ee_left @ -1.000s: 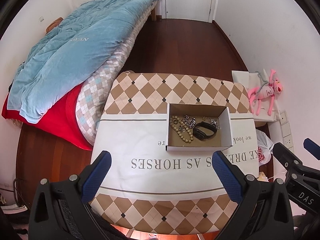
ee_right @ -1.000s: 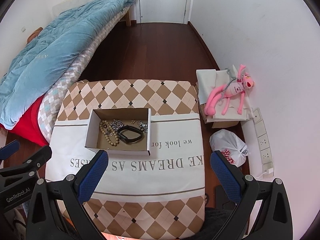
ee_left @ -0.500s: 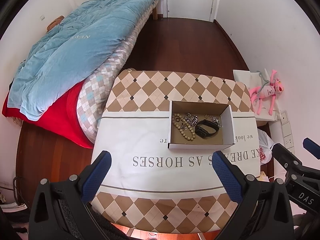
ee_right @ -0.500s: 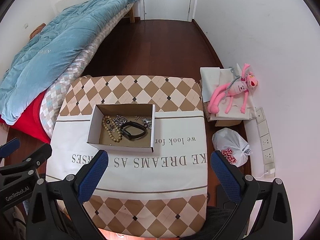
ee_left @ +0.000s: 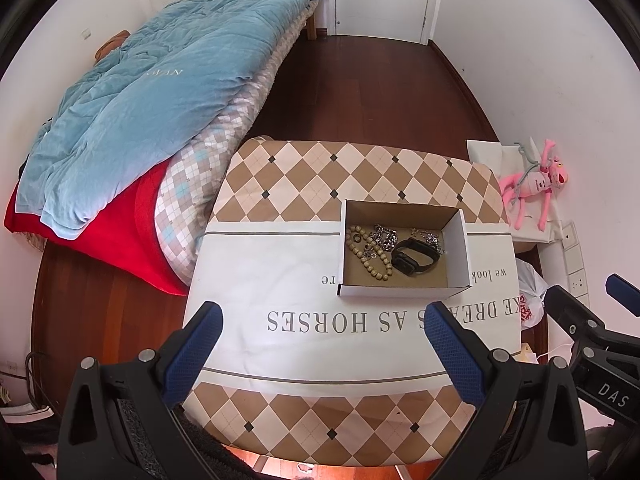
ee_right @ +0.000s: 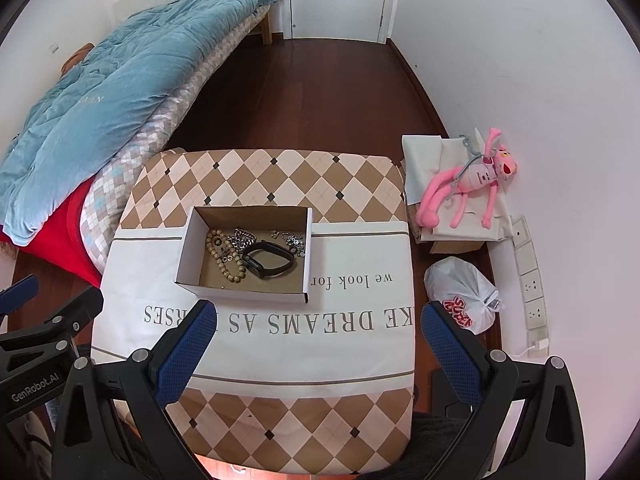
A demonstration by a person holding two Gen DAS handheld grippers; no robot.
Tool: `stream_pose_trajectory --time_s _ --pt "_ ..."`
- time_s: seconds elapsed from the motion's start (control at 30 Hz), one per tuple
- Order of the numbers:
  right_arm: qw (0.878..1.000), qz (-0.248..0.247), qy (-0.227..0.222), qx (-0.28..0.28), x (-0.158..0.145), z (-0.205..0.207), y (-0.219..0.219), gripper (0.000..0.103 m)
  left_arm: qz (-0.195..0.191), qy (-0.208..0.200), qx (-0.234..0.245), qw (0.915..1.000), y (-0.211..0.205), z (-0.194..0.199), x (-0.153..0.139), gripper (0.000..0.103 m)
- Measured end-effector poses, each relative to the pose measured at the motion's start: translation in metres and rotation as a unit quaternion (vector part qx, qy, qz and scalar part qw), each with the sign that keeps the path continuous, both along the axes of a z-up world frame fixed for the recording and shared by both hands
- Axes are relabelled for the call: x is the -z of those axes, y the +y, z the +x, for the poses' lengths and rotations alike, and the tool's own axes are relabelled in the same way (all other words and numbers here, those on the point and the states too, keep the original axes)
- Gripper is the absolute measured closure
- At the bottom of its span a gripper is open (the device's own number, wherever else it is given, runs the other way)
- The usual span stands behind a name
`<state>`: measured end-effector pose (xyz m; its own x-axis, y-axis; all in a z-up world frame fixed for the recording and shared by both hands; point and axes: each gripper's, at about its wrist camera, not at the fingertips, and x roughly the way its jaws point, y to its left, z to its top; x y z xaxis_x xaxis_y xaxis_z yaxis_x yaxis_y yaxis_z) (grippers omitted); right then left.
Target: Organize jewelry
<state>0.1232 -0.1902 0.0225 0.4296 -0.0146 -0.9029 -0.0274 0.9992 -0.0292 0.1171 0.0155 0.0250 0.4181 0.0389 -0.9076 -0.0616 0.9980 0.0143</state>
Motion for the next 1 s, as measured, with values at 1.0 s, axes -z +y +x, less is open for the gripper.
stream_pose_trajectory --time_s 1.0 --pt "1.000 0.002 -0.002 -0.001 -0.0035 -0.0001 0.0039 0.000 -0.003 -0.008 0.000 1.0000 -0.0074 -0.0027 -0.0094 0.000"
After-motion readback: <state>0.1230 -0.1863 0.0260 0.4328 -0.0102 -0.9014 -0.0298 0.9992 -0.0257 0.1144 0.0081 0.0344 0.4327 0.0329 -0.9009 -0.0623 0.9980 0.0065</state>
